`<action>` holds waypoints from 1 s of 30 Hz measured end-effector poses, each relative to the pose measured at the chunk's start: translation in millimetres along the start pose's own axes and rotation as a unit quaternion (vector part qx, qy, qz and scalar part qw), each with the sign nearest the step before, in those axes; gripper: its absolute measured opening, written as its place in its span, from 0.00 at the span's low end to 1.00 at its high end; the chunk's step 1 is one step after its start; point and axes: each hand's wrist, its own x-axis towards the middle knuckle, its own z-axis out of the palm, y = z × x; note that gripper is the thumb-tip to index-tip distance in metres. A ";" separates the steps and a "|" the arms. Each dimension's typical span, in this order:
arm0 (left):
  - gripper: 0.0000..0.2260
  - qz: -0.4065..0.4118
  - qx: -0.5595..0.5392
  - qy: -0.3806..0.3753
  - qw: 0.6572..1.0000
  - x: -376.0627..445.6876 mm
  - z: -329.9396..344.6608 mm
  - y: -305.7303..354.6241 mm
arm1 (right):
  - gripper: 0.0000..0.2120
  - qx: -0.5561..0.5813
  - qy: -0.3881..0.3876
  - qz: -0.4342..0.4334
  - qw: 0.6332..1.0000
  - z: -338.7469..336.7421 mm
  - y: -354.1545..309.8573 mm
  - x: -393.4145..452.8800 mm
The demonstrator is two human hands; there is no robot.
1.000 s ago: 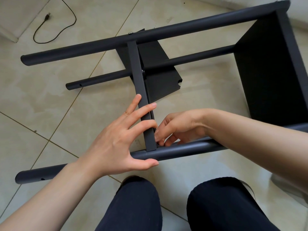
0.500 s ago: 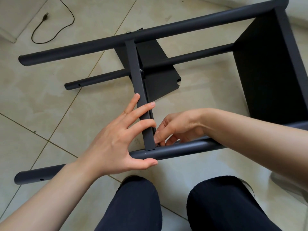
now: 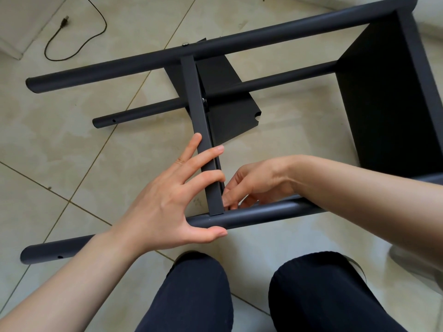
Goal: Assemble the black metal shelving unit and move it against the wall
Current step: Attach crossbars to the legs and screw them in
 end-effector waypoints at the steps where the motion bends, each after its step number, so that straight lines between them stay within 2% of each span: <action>1: 0.30 0.000 0.000 0.000 1.000 -0.1 0.0 0.0 | 0.07 -0.002 0.006 0.002 1.000 1.1 -0.5 1.4; 6: 0.31 -0.001 -0.001 0.000 1.000 0.2 -0.2 0.5 | 0.04 -0.022 0.009 -0.004 1.000 6.9 -5.1 4.8; 10: 0.30 -0.002 -0.004 -0.001 1.000 -0.2 -0.7 0.8 | 0.04 -0.001 -0.004 -0.006 1.000 2.8 -3.8 -1.1; 15: 0.30 -0.002 -0.003 0.001 1.000 -0.2 0.2 -0.1 | 0.06 -0.012 0.015 -0.003 1.000 3.7 -2.6 1.9; 18: 0.30 0.000 -0.003 0.002 1.000 -0.2 0.5 -0.3 | 0.03 -0.019 0.014 -0.005 1.000 7.5 -4.5 5.0; 22: 0.30 0.001 -0.001 0.002 1.000 0.0 0.3 -0.2 | 0.08 0.015 -0.003 -0.012 1.000 1.4 -2.4 1.5; 25: 0.30 0.000 -0.002 0.002 1.000 0.1 0.3 -0.2 | 0.03 0.004 -0.004 -0.012 1.000 -0.9 -0.3 -1.3; 30: 0.30 0.000 -0.001 0.001 1.000 -0.1 -0.3 0.2 | 0.02 0.009 0.012 -0.012 1.000 3.1 -1.2 4.6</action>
